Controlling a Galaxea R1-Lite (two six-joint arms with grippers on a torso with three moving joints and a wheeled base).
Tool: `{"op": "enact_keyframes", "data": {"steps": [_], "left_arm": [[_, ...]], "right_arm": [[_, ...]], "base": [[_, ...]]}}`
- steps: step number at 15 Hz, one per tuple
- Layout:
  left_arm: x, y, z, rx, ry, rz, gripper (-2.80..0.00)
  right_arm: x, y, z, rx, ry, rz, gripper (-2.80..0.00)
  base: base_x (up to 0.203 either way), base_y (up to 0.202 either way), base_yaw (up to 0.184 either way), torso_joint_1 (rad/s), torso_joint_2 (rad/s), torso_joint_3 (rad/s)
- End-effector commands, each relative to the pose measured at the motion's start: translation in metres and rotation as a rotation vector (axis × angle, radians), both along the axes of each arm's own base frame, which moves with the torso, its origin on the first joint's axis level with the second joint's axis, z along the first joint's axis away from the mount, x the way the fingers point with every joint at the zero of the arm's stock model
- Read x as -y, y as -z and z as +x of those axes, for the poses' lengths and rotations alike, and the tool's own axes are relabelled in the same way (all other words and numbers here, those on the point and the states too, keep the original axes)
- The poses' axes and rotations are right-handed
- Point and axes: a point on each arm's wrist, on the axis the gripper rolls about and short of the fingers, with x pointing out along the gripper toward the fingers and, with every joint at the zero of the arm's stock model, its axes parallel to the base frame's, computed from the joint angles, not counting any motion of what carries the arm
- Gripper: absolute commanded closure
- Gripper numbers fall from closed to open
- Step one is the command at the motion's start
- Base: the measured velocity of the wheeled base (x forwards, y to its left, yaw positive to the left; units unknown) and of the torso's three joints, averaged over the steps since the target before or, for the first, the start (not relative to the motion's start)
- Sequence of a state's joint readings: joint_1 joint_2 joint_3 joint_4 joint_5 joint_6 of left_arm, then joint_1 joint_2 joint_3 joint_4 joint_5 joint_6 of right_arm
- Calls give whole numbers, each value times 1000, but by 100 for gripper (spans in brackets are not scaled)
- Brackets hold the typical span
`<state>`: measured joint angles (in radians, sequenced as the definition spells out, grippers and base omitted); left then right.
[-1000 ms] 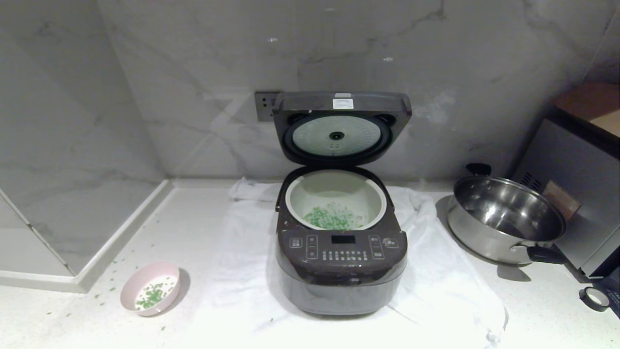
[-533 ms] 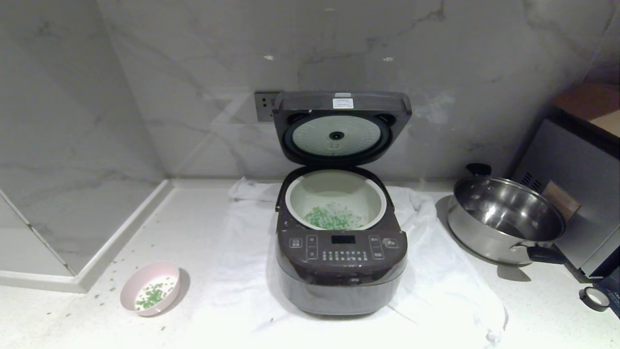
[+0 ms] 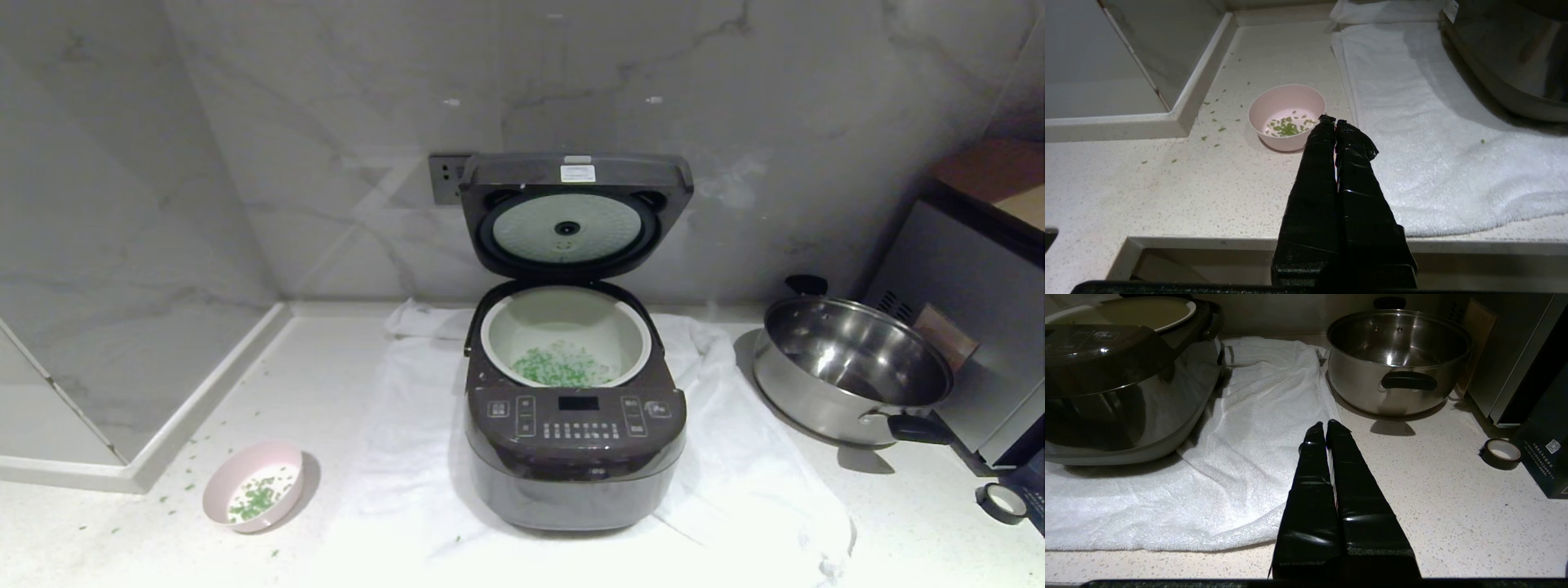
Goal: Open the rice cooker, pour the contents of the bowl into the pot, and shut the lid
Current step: Turn on the tap
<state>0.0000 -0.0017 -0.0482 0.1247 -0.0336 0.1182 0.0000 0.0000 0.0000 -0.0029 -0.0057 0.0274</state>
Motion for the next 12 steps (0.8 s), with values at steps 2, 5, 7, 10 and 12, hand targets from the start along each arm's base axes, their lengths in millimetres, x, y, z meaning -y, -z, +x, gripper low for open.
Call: {"op": "enact_keyframes", "data": {"steps": [2,5,7,10,12], "left_arm": [[0,0,1,9,12,-3,0],[0,0,1,8,4,-36,0],[0,0,1,7,4,-37,0],[0,0,1,9,0,-40,0],[0,0,1,10,0,-40,0]], "right_arm": [[0,1,0,-3,0,0,0],[0,1,0,-3,0,0,0],[0,0,0,-1,0,0,0],[0,1,0,-1,0,-2,0],[0,1,0,-3,0,-1,0]], "base": [[0,0,0,0,0,0],[0,0,0,0,0,0],[0,0,0,0,0,0],[0,0,0,0,0,0],[0,0,0,0,0,0]]}}
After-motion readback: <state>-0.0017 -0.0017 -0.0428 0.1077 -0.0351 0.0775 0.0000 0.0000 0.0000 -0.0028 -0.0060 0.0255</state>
